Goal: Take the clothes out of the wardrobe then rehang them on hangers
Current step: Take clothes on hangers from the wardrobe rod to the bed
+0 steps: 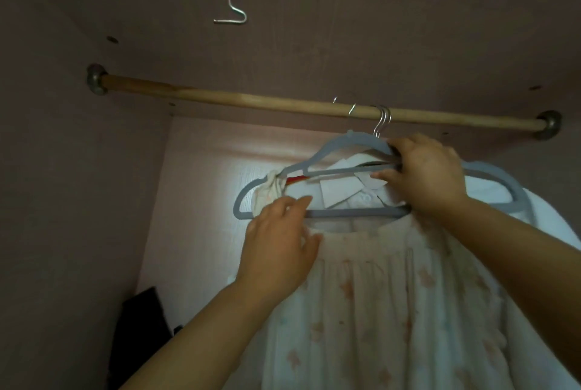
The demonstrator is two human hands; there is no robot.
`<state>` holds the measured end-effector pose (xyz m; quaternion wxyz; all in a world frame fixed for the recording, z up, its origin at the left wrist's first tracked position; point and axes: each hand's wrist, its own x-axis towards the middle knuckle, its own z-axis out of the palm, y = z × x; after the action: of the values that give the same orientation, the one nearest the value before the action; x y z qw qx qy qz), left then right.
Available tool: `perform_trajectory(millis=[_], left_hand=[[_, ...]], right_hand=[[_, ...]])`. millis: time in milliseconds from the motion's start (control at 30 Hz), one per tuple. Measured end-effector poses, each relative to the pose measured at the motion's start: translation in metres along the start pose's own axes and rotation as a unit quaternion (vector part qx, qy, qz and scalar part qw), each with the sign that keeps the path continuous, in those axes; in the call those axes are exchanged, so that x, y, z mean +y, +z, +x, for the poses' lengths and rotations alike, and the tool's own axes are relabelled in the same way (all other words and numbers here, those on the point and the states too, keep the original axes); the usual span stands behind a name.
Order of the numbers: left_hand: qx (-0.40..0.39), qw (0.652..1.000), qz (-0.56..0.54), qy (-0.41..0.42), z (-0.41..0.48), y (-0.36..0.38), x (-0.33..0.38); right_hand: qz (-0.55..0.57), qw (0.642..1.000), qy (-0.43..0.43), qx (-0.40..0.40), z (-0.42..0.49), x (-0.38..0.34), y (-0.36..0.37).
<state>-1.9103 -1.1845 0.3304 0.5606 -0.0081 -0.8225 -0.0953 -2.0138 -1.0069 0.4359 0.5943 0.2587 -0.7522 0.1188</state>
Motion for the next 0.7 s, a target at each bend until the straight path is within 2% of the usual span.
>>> perform_trajectory(millis=[133, 333, 400, 500, 600, 700], left_hand=[[0.107, 0.994, 0.001, 0.020, 0.010, -0.011, 0.003], [0.162, 0.987, 0.018, 0.013, 0.010, -0.028, 0.007], [0.149, 0.988, 0.037, 0.006, 0.000, -0.033, 0.006], [0.069, 0.995, 0.076, 0.009, -0.025, -0.039, 0.008], [0.009, 0.998, 0.066, 0.016, -0.059, -0.040, 0.019], [-0.002, 0.999, 0.034, -0.005, -0.092, -0.043, 0.027]], right_hand=[[0.007, 0.999, -0.020, 0.045, -0.001, -0.009, -0.008], [0.053, 0.996, -0.026, 0.061, -0.024, -0.020, -0.034], [0.062, 0.994, -0.045, 0.079, -0.051, -0.020, -0.039], [0.061, 0.994, -0.059, 0.071, -0.093, -0.016, -0.041], [0.061, 0.991, -0.086, 0.078, -0.126, -0.013, -0.045], [0.083, 0.980, -0.148, 0.099, -0.149, -0.012, -0.047]])
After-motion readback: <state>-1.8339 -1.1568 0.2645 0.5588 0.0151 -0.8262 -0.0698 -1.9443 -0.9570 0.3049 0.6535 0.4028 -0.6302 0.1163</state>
